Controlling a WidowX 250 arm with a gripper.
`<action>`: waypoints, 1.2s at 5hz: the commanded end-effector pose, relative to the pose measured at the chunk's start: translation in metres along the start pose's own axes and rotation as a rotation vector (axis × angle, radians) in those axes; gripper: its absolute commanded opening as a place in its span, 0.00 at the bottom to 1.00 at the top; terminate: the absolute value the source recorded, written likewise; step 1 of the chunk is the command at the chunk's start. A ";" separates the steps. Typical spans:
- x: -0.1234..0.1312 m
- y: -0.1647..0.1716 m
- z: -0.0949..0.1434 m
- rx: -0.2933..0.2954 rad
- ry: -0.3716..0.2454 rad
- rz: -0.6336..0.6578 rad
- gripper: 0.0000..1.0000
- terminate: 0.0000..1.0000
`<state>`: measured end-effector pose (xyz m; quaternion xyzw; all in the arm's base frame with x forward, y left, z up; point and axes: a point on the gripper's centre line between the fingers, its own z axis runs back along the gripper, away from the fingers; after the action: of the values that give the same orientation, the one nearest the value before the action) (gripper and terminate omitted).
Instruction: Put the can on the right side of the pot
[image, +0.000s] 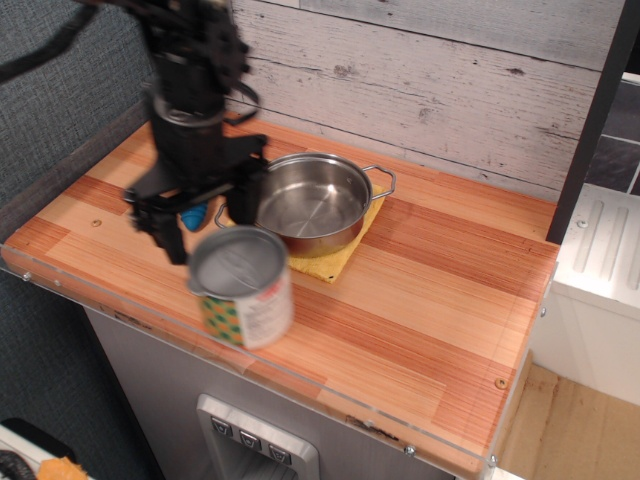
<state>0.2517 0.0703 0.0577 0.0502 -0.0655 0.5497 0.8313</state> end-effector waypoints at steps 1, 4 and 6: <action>-0.027 -0.009 0.021 -0.003 -0.073 0.087 1.00 0.00; -0.058 -0.017 0.025 -0.038 -0.105 0.430 1.00 0.00; -0.071 -0.031 0.030 -0.118 -0.089 0.615 1.00 0.00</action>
<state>0.2515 -0.0020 0.0593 0.0180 -0.1353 0.7718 0.6210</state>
